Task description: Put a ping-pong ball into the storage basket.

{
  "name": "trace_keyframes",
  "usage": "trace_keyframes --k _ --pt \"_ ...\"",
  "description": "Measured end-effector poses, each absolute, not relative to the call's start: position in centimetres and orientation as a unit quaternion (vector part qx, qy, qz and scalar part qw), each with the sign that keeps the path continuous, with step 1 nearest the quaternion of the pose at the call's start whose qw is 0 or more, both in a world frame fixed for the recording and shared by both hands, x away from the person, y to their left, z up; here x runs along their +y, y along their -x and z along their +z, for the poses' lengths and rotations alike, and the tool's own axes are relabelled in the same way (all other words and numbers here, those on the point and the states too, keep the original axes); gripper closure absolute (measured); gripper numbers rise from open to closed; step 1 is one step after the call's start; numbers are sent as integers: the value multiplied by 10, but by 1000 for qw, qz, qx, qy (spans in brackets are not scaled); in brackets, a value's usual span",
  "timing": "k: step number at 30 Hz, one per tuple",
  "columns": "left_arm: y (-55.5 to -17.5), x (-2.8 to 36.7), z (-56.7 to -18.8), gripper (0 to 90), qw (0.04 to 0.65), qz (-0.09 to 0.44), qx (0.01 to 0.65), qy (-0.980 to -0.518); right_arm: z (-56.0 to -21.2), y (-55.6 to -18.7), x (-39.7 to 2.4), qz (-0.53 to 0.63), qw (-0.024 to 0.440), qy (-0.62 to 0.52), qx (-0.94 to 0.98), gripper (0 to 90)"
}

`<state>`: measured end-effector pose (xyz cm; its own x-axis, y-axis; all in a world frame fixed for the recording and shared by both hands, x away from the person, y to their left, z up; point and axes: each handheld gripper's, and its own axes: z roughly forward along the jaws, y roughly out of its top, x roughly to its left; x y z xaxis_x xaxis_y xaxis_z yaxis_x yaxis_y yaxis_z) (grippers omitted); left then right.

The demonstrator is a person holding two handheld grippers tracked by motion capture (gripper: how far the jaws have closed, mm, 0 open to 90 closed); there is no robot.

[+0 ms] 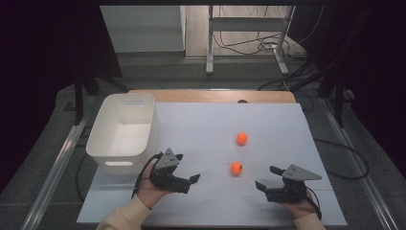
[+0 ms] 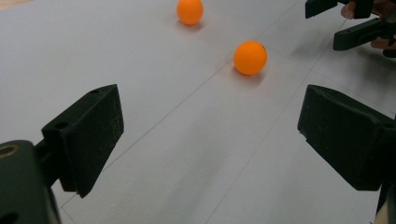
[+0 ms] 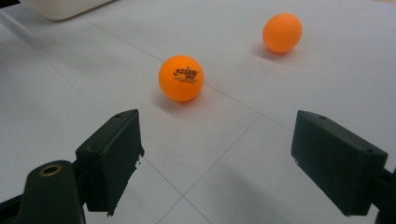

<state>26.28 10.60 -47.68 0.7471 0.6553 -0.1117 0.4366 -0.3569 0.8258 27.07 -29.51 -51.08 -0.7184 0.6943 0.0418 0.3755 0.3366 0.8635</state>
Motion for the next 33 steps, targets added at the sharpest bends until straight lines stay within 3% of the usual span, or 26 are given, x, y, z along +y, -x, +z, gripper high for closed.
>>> trace_keyframes --k 33 --pt "-281 70 -472 82 444 103 307 -835 -511 -270 -295 467 171 -330 802 164"
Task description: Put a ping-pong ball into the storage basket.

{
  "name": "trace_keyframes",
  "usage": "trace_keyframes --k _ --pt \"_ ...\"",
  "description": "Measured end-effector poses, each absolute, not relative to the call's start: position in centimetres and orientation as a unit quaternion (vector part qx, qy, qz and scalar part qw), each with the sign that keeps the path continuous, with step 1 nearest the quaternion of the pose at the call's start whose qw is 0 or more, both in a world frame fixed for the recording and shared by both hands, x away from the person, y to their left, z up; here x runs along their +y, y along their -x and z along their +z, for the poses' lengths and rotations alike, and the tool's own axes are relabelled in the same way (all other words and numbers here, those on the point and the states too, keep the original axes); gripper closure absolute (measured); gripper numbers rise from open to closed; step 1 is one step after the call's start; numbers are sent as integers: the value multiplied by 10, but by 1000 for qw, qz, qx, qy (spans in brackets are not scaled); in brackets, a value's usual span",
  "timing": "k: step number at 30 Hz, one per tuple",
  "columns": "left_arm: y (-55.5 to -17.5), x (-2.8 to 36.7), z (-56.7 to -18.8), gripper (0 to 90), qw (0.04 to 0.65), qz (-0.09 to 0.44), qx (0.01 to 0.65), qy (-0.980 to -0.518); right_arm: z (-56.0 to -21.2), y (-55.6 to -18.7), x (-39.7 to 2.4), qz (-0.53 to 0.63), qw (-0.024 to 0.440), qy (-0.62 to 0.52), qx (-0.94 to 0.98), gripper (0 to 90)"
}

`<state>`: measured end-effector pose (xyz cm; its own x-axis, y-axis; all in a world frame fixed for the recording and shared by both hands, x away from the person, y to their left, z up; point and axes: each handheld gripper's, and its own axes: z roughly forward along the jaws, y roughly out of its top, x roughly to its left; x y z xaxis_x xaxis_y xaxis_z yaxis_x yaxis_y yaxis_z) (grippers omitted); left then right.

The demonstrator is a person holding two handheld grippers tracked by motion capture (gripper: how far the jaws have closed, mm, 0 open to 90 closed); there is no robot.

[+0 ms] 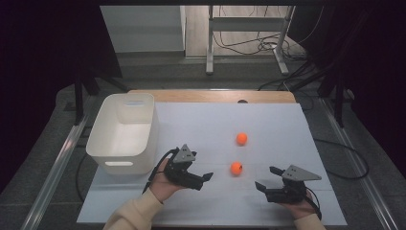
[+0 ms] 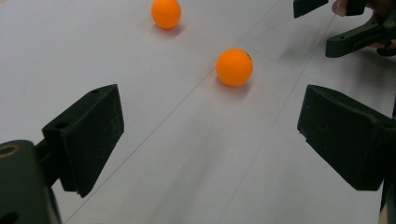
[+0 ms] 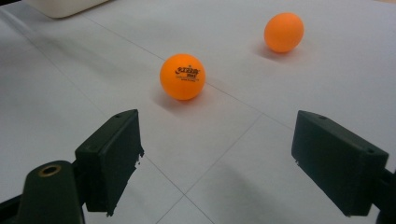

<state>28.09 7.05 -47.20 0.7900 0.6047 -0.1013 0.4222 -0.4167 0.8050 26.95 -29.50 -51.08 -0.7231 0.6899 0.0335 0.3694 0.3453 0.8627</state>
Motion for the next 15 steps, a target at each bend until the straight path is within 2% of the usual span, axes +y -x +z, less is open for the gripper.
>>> trace_keyframes --k 15 --pt "-285 58 -470 82 444 101 299 -839 -511 -271 -295 469 169 -331 801 164"
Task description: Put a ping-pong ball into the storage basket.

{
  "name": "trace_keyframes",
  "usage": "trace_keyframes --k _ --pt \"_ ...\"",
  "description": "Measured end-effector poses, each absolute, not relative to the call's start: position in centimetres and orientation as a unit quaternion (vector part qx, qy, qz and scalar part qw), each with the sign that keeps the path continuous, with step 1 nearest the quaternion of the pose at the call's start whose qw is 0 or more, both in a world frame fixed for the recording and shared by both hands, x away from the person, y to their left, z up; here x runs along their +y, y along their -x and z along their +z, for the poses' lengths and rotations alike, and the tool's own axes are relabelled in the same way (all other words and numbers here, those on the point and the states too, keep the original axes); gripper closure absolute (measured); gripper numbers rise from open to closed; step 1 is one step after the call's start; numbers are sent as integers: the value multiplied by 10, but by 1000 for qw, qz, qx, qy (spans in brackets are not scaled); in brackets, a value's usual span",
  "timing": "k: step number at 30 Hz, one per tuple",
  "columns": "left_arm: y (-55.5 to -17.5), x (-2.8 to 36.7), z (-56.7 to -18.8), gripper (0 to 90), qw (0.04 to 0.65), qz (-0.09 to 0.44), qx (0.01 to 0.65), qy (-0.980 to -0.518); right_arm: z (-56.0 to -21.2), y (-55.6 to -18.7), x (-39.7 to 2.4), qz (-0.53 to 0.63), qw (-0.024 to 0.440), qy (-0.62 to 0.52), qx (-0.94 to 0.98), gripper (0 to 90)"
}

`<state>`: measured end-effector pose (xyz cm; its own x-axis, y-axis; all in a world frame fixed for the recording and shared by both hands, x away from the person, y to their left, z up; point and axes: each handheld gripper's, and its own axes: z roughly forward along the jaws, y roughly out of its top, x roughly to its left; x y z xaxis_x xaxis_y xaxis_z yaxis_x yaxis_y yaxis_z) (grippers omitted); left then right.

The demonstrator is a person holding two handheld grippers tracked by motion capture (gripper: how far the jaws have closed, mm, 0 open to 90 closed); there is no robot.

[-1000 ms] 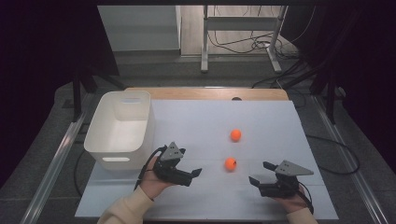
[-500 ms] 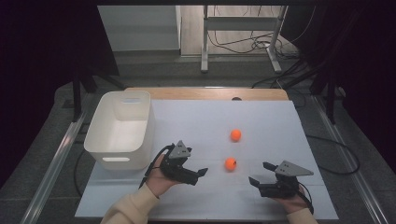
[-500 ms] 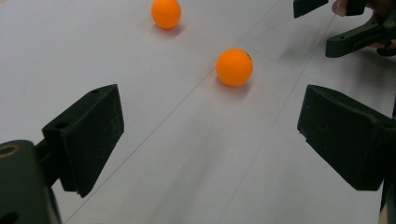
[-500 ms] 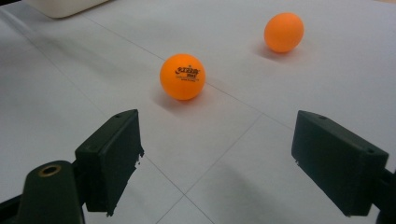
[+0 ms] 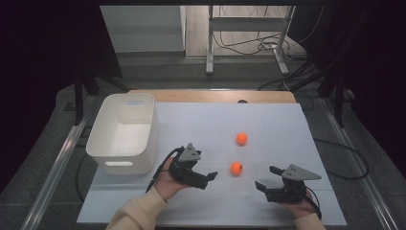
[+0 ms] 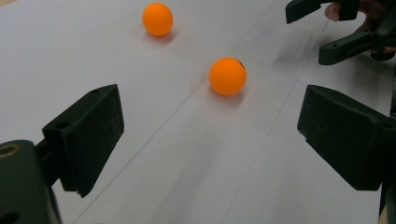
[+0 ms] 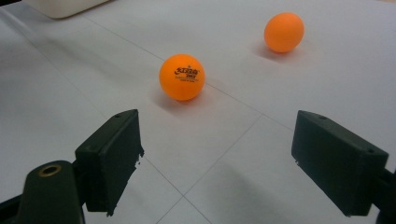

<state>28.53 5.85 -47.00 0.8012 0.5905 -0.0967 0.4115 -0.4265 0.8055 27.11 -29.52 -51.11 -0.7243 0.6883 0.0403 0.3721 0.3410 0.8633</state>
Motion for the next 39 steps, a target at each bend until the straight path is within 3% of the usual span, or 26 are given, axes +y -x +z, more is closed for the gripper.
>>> trace_keyframes --k 39 --pt "-301 26 -473 82 438 87 279 -850 -512 -271 -295 461 171 -330 806 166"
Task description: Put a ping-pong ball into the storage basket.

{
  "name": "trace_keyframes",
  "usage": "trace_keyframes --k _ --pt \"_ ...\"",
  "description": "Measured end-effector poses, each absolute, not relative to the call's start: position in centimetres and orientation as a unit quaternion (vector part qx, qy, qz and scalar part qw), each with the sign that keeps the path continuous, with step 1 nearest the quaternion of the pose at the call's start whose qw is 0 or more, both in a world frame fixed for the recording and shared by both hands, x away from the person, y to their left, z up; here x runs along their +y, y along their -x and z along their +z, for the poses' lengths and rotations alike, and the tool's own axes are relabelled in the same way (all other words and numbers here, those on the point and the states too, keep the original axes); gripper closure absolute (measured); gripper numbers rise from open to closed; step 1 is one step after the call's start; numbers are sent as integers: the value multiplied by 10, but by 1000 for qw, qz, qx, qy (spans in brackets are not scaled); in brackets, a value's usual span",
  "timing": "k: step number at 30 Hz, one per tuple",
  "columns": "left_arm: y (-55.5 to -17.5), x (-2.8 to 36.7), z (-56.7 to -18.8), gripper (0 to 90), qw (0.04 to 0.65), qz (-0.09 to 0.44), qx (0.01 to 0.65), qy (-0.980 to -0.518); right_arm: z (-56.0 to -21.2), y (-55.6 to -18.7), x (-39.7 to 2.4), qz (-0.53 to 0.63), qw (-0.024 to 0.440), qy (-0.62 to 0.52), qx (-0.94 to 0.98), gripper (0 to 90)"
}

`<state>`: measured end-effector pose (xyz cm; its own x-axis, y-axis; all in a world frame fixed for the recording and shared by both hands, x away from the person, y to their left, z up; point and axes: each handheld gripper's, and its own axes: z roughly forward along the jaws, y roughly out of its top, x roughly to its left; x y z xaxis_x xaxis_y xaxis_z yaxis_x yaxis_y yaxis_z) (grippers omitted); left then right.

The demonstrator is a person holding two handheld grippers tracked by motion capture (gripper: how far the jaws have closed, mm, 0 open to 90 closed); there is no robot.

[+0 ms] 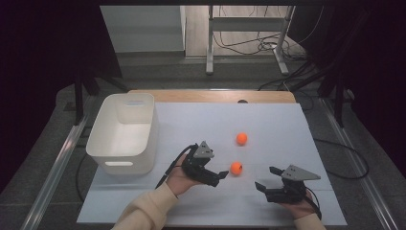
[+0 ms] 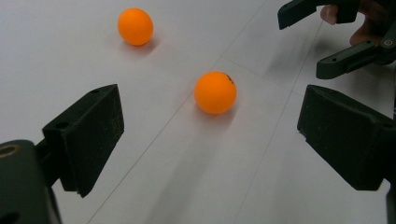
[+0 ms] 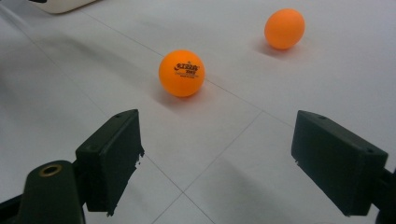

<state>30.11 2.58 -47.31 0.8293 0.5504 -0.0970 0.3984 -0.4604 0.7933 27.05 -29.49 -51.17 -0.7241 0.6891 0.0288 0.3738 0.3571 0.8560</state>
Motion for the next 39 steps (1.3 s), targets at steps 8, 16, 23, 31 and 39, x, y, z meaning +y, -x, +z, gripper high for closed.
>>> trace_keyframes --k 8,16,23,31,39 --pt "-306 17 -476 82 433 82 275 -854 -512 -271 -294 462 170 -327 807 167" --pt "-310 10 -479 83 429 80 270 -858 -512 -270 -294 460 170 -326 808 167" --pt "-316 3 -483 83 420 85 264 -864 -512 -270 -293 459 166 -324 810 168" --pt "-324 -3 -488 83 415 81 264 -867 -513 -271 -294 455 172 -323 812 169" --pt "-329 -7 -491 84 410 75 260 -871 -513 -271 -294 451 173 -322 814 169"
